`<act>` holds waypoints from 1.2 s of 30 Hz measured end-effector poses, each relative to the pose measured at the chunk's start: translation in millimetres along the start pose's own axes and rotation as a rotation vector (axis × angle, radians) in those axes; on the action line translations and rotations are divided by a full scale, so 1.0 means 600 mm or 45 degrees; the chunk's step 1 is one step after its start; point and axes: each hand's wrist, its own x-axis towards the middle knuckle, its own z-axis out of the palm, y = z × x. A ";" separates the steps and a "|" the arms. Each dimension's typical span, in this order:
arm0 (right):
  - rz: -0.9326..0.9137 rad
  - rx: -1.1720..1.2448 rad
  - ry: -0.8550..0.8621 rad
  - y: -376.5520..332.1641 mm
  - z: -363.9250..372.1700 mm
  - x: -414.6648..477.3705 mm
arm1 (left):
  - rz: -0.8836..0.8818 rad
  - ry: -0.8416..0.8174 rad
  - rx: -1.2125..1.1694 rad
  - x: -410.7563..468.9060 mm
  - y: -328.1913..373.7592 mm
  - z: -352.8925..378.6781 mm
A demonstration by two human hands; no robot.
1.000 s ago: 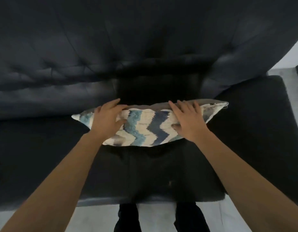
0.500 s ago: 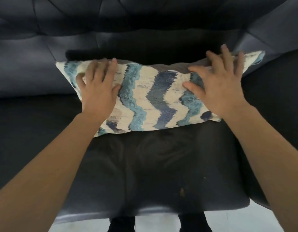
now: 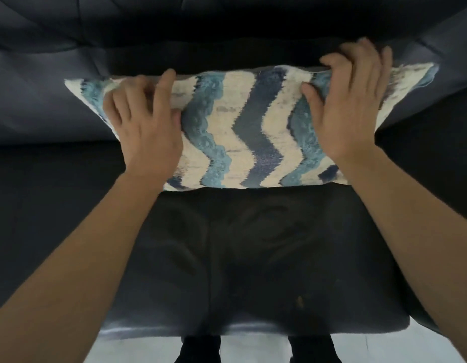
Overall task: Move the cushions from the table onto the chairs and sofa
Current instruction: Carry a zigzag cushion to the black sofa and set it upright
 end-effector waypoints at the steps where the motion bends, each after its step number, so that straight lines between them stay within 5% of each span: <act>1: 0.027 0.023 0.046 -0.004 -0.002 -0.023 | -0.050 -0.004 -0.050 -0.029 0.006 -0.001; 8: -0.269 0.034 -0.139 -0.083 0.048 -0.119 | -0.717 -0.265 -0.448 -0.123 0.040 0.042; 15: -0.218 -0.019 0.009 -0.083 0.108 -0.087 | -0.734 -0.192 -0.451 -0.098 0.036 0.111; 19: 0.208 0.139 -0.013 -0.087 0.082 -0.191 | -0.786 -0.366 -0.604 -0.188 0.052 0.090; 22: 0.791 0.389 -0.242 -0.082 0.087 -0.243 | -1.052 -0.623 -0.923 -0.249 0.084 0.085; 25: 0.980 0.704 -0.510 -0.079 0.126 -0.227 | -1.200 -0.704 -1.162 -0.244 0.081 0.116; 30: 0.944 0.866 -0.530 -0.067 0.141 -0.224 | -1.284 -0.713 -1.244 -0.210 0.073 0.142; 36: 0.854 0.945 -0.004 -0.061 0.077 -0.200 | -1.235 -0.177 -1.108 -0.164 0.098 0.073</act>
